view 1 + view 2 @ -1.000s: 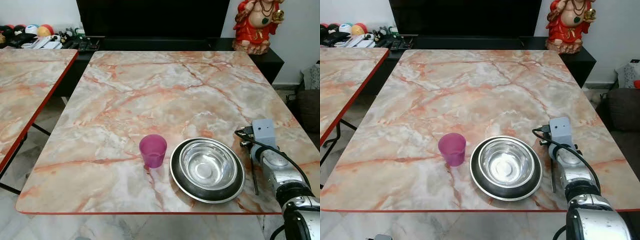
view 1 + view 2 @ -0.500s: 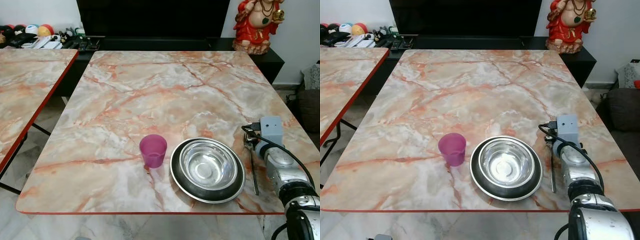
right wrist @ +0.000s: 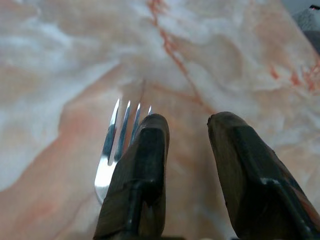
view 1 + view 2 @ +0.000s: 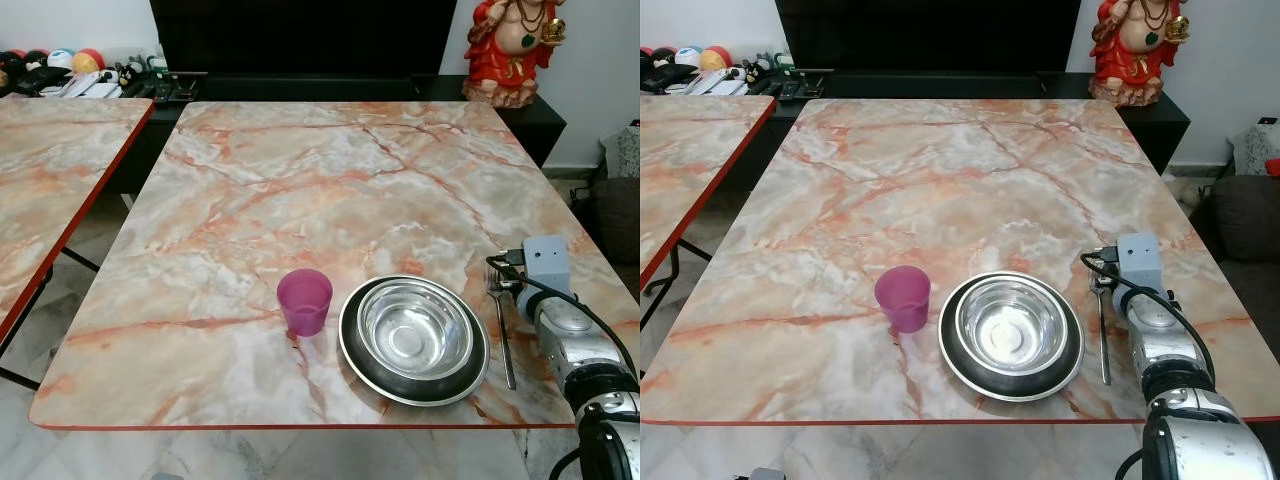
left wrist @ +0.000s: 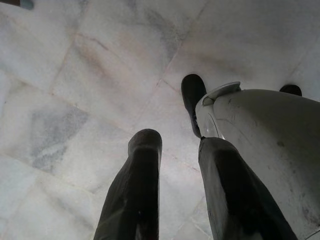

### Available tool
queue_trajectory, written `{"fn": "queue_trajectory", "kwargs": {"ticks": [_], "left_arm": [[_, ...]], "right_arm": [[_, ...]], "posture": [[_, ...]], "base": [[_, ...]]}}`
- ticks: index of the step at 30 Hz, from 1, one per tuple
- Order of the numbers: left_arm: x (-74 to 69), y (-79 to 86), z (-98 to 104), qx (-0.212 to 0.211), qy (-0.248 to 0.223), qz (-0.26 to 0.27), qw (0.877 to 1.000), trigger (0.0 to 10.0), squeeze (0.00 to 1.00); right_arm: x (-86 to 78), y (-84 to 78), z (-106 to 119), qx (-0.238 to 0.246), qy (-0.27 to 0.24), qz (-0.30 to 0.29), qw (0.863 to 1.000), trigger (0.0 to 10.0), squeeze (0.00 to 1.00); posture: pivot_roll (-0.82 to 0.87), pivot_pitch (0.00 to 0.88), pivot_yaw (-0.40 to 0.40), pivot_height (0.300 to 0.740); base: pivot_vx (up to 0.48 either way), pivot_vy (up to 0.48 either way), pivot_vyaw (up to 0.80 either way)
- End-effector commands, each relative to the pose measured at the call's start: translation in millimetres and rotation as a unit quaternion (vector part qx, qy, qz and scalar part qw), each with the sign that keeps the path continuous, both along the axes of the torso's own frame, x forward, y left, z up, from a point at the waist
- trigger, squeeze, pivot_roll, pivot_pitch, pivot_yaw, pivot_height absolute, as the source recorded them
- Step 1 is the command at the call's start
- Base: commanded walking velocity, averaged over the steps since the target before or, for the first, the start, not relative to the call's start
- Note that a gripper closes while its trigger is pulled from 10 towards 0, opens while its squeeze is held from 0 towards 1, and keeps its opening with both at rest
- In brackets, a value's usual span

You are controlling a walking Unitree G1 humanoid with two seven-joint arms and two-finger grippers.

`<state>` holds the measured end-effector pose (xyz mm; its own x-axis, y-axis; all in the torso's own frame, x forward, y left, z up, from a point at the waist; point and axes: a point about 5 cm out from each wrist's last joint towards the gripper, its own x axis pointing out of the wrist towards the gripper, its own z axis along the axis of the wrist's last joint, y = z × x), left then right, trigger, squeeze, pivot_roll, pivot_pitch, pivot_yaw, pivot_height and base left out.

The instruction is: Setting the table

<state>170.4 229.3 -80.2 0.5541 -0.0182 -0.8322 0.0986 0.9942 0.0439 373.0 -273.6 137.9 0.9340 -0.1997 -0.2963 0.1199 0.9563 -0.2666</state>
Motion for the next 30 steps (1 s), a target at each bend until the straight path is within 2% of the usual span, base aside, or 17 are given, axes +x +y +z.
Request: {"fn": "queue_trajectory", "kwargs": {"ticks": [1,18,30], "left_arm": [[-8.0,0.0,-3.7,0.003,0.017,-0.009,1.000,10.0,0.00],[-8.6,-1.2,-4.3,0.001,0.017,-0.008,1.000,10.0,0.00],[-8.8,-1.7,-4.4,0.000,0.017,-0.008,1.000,10.0,0.00]], "right_arm": [[-2.3,-0.9,-4.6,-0.002,0.013,0.000,1.000,10.0,0.00],[-1.8,6.8,-9.1,-0.002,0.025,0.024,0.999,10.0,0.00],[-2.1,5.2,-8.6,-0.006,0.026,0.023,0.999,10.0,0.00]], "posture": [[0.05,0.156,0.010,0.740],[0.06,0.159,0.005,0.740],[0.06,0.161,0.004,0.740]], "base": [[0.000,0.000,0.00],[0.000,0.000,0.00],[0.000,0.000,0.00]]}}
